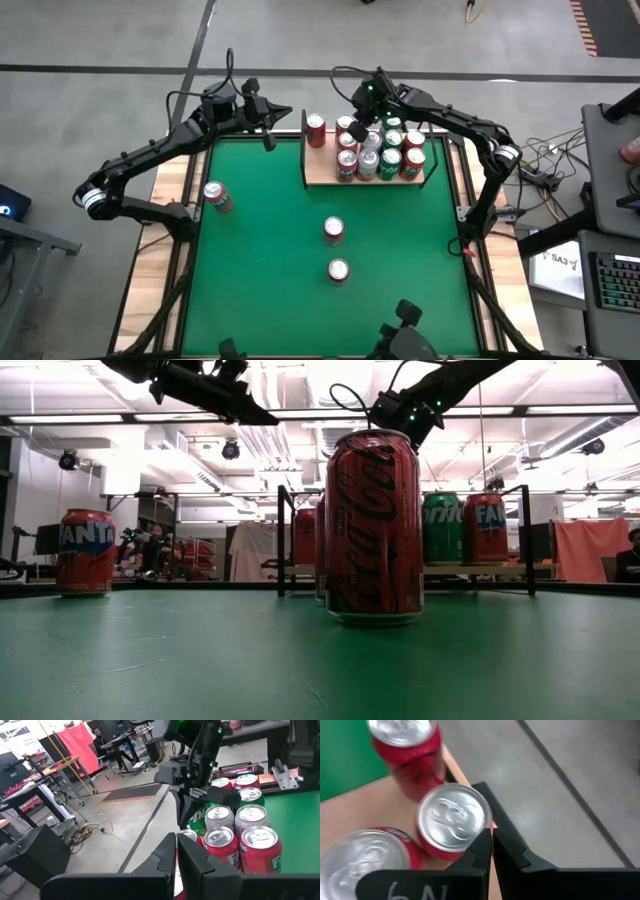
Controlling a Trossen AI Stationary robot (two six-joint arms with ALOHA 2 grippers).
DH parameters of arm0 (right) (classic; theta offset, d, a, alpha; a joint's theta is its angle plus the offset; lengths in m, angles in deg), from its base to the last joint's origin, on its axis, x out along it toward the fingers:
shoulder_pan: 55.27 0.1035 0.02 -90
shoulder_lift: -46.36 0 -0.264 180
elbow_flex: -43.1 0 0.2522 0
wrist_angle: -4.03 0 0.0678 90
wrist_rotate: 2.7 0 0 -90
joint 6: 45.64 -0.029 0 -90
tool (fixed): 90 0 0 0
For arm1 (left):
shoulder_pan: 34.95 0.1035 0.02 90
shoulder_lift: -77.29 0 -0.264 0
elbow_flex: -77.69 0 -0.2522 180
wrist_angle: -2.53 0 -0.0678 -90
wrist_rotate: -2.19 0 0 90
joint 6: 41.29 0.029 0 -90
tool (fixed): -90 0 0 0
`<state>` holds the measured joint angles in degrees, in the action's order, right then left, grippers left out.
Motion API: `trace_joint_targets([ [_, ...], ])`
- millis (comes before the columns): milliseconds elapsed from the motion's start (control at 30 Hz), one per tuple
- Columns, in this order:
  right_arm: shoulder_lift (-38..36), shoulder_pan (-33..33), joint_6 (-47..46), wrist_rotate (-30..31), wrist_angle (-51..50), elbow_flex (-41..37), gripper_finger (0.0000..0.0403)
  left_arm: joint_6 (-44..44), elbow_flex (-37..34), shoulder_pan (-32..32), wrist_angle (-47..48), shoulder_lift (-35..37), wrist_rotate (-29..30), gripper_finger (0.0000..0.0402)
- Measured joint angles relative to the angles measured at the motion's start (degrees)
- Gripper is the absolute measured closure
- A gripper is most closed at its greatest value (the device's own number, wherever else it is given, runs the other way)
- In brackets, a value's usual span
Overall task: Place canned beverage on shelf
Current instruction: Adjust the red soda cans on the shelf
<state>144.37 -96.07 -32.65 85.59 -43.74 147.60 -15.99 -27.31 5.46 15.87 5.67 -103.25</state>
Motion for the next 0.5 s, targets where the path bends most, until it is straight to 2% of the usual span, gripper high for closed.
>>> trace_joint_targets([
  [133, 0.03, 0.00, -1.46, -8.79, 4.80, 0.00, 0.0394, 2.68, 0.00, 0.00, 0.60, 0.04, 0.02, 0.0402],
  [200, 0.52, 0.04, -2.41, -10.85, 8.05, 0.00, 0.0394, 4.37, 0.00, 0.00, 0.60, 0.04, 0.04, 0.0402],
  [500, 4.27, 0.00, -4.02, -10.29, 9.32, -0.04, 0.0394, 7.69, 0.00, 1.88, 2.29, 0.24, 0.09, 0.0402],
])
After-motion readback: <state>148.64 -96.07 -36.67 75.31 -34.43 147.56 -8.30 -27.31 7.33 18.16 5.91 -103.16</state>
